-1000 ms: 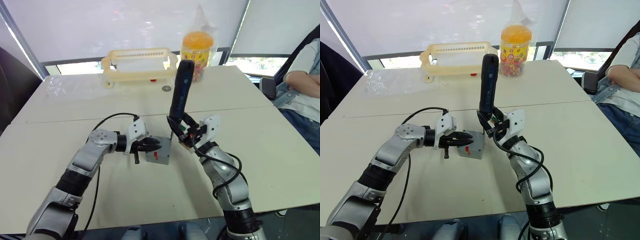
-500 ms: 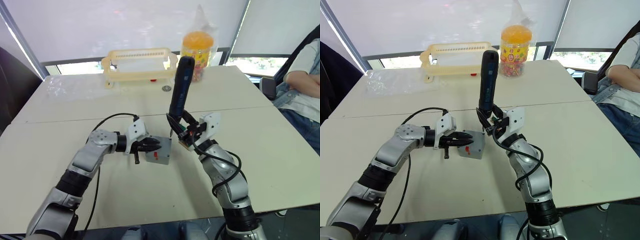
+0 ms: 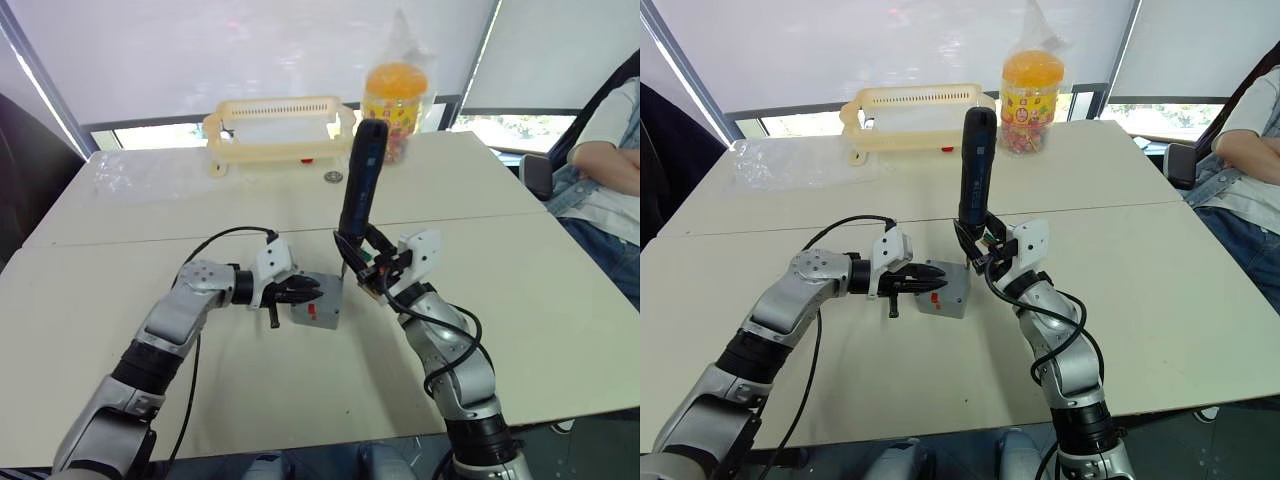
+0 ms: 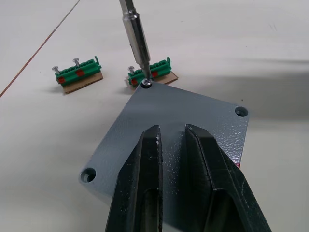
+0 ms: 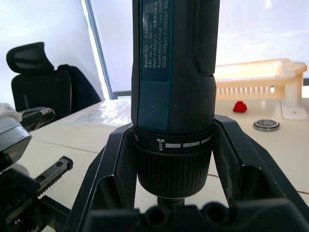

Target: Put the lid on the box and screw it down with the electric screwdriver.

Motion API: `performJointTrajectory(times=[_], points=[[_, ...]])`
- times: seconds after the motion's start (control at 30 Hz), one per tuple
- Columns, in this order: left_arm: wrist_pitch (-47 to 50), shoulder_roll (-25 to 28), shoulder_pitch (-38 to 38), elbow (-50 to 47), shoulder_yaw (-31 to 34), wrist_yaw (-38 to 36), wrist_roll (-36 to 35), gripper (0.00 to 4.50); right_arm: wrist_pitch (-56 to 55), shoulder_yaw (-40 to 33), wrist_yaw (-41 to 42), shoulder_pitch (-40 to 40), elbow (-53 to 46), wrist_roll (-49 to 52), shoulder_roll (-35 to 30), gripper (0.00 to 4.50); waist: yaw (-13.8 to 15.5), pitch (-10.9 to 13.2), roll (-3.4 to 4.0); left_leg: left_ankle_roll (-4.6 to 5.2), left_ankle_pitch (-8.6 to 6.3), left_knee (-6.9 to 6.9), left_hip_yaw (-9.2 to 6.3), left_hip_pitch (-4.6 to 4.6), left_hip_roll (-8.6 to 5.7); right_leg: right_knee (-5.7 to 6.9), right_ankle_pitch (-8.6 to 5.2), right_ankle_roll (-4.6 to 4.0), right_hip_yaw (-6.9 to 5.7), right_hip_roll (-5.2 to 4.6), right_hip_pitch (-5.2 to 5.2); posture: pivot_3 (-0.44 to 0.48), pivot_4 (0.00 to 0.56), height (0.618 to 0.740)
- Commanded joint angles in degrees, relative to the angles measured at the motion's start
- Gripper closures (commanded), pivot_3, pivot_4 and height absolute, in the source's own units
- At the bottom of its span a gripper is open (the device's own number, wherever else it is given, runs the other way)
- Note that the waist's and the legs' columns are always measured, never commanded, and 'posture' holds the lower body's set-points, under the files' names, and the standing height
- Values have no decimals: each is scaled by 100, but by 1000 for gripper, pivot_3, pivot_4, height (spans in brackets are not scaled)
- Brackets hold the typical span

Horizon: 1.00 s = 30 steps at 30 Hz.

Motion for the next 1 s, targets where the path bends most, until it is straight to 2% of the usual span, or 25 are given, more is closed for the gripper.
performJointTrajectory(times=[0.03, 1.0], points=[[102, 20, 109, 20, -81, -10, 108, 3723, -275, 37, 28, -54, -128, 8, 63, 2693, 0, 0, 0, 0, 0, 0, 0, 0, 0, 0, 0, 0, 0, 0, 0, 0, 150, 740], [125, -17, 155, -3, -78, 39, 102, 3723, -424, 157, -42, -90, -103, -122, 99, 2693, -1, 0, 0, 0, 0, 0, -4, 3, 1, -2, 0, 0, 0, 0, 5, 0, 150, 740]])
